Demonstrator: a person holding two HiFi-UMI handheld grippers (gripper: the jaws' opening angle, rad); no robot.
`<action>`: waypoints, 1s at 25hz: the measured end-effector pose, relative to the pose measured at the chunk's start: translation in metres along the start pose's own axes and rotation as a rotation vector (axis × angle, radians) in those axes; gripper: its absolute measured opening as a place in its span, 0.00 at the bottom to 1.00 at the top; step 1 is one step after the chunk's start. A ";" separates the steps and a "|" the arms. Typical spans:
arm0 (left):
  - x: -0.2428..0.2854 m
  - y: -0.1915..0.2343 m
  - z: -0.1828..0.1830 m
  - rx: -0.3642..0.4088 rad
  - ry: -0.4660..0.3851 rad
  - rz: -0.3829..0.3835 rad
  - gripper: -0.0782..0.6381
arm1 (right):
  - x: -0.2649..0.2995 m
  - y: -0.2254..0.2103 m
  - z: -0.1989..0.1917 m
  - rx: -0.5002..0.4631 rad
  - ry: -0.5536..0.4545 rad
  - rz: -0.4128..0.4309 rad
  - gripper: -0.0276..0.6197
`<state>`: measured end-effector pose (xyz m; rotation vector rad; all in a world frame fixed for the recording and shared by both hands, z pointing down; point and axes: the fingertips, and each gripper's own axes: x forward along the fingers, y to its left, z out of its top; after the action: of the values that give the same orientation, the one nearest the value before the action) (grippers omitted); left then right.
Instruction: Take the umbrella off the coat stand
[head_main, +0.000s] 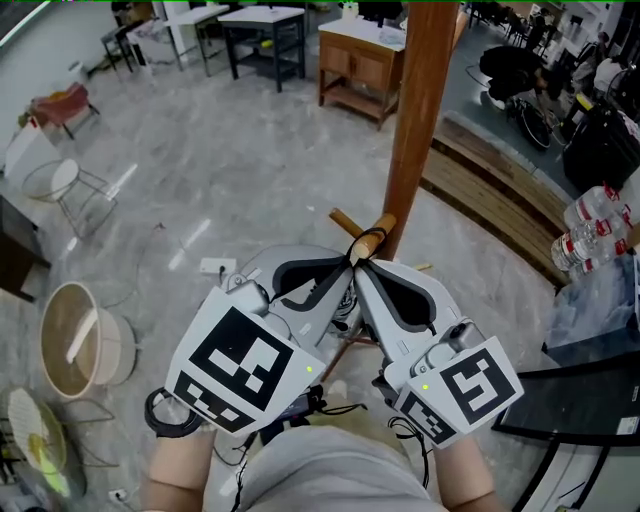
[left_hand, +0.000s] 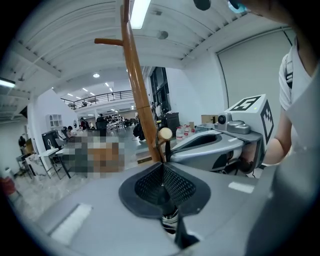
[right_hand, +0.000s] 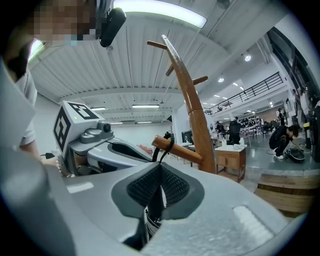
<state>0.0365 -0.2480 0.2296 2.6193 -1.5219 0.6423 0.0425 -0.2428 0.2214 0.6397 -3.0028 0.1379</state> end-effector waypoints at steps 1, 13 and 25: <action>-0.002 0.000 0.000 -0.001 -0.003 0.002 0.14 | 0.000 0.002 0.000 -0.003 -0.001 0.006 0.05; -0.033 0.007 0.011 0.026 -0.037 0.046 0.14 | 0.006 0.028 0.018 -0.049 -0.019 0.063 0.05; -0.054 0.022 -0.012 -0.019 -0.021 0.125 0.14 | 0.027 0.052 0.007 -0.081 0.025 0.143 0.05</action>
<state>-0.0093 -0.2124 0.2169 2.5412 -1.6995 0.6068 -0.0041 -0.2068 0.2125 0.4128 -3.0103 0.0317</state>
